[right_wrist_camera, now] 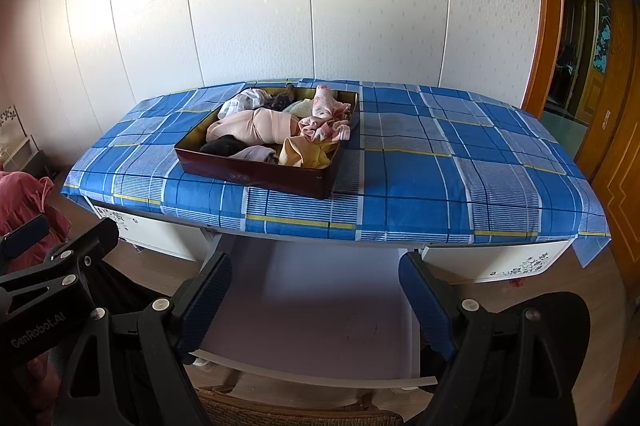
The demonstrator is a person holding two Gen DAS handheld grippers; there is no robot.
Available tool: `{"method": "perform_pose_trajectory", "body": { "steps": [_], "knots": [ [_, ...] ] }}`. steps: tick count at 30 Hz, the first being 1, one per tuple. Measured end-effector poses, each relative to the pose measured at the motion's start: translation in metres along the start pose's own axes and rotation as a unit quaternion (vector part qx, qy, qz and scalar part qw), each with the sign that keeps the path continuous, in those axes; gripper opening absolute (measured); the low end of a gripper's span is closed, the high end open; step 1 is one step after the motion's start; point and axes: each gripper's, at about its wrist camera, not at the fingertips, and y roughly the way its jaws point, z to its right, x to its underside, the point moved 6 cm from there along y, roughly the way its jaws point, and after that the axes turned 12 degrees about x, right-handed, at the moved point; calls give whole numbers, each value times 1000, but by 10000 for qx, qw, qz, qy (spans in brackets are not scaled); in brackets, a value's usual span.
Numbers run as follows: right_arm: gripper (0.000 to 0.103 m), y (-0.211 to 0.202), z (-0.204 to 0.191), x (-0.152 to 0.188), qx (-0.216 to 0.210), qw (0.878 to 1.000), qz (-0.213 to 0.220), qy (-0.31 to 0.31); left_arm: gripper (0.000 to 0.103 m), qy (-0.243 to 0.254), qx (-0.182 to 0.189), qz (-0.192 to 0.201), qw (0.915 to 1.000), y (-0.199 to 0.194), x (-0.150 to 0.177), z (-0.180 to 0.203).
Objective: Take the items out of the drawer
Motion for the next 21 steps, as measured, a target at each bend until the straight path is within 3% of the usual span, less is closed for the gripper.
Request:
{"method": "perform_pose_trajectory", "body": {
  "steps": [21],
  "knots": [
    [87, 3, 0, 2, 19, 10000, -78, 36, 103, -58, 110, -126, 9998, 6, 5, 1]
  ]
}}
